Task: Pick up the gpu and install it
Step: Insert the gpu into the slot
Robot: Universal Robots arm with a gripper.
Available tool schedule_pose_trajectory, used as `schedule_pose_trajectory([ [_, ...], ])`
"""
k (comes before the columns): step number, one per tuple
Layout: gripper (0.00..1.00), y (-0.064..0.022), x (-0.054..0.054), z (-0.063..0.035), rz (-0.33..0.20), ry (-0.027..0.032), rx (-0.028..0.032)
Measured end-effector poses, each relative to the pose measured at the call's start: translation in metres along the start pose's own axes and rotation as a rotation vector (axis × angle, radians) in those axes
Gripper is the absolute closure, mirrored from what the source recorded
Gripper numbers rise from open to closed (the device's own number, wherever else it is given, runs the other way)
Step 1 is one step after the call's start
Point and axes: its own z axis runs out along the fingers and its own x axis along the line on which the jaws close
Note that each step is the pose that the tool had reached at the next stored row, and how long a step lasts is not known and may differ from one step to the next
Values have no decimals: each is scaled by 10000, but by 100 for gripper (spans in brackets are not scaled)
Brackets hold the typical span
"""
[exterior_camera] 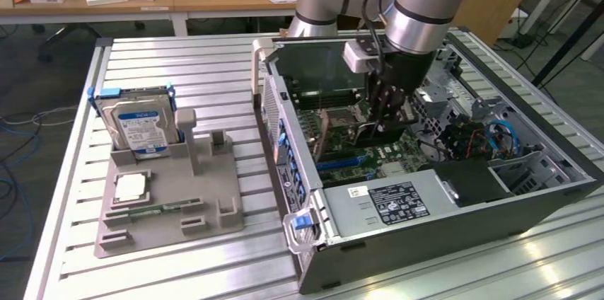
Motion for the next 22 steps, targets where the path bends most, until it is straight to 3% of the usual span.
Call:
schedule_pose_trajectory([
  [8,74,294,-2,77,2,-1,61],
  [16,74,338,0,215,-1,0,67],
  [22,74,350,56,228,1,1,67],
])
